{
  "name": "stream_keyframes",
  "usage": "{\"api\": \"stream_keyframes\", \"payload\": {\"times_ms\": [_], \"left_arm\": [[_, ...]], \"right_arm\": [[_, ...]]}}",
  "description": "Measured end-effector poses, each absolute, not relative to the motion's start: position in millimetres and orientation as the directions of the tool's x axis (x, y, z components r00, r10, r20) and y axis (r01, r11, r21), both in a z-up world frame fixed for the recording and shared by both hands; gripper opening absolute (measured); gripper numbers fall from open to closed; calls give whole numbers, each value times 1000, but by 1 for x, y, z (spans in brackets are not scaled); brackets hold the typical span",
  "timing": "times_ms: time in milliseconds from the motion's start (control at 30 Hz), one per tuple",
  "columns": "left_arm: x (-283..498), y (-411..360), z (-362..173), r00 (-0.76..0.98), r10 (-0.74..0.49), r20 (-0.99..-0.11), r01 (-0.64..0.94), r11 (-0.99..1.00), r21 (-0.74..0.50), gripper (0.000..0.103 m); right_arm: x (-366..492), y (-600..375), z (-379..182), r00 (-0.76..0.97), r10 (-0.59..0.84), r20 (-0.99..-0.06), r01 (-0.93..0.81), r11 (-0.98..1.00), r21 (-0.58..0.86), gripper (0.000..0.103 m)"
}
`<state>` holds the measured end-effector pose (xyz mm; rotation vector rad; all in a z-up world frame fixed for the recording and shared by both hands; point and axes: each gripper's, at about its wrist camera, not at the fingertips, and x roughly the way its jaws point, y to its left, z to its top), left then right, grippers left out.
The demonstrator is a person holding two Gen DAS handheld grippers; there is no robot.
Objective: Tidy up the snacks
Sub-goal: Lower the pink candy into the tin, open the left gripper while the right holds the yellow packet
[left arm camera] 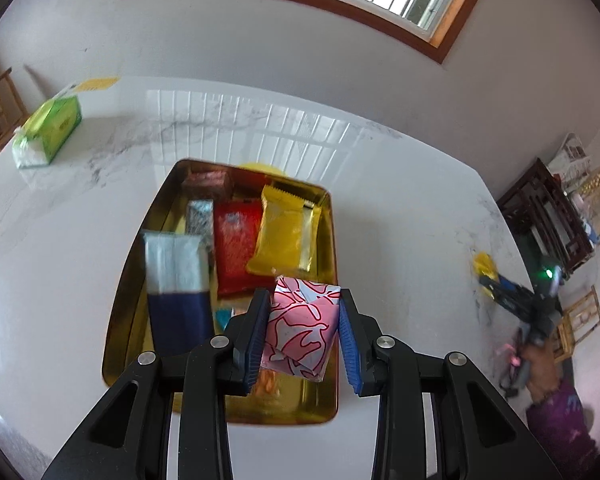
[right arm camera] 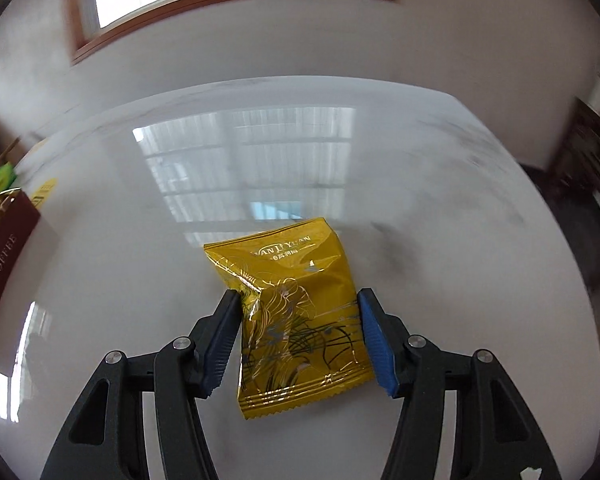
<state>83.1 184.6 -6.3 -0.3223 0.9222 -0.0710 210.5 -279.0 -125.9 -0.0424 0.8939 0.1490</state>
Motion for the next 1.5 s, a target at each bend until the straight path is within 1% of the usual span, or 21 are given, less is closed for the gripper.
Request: {"api": "stream_keyframes", "payload": {"times_ms": [100,200,400,500,633,733,800,1067,1500], "left_arm": [[98,182,-7,618,-173,-767,-64,961,-268,35],[113,182,-10,619,-170,-767,-62,963,-263,35],[147,185,-23,621,-105,-777,-74,979,-192,35],[163,191,-33,608,-100,-788,-83,979,-189,35],[181,193,-44,597,-52,-801,-97,986,-137,35],[190,191,-51,598,7,-802,-107,992,-71,35],[193,191,-54,595,2,-803,-103,992,-74,35],[194,178,-62,602,54,-796,-82,997,6,35],[198,176,-70,585,82,-807,-87,995,38,35]], "right_arm": [[199,-297,-125,622,93,-778,-101,994,39,56],[199,-305,-125,625,89,-775,-66,996,61,56],[200,-301,-126,624,69,-779,-65,997,37,56],[198,-301,-126,624,64,-779,-65,997,30,56],[193,-297,-125,624,65,-779,-64,997,32,56],[192,-298,-126,624,65,-778,-64,997,32,57],[192,-298,-125,625,68,-778,-63,997,37,57],[191,-299,-126,624,63,-779,-64,998,30,57],[191,-299,-126,624,61,-779,-64,998,27,57]]}}
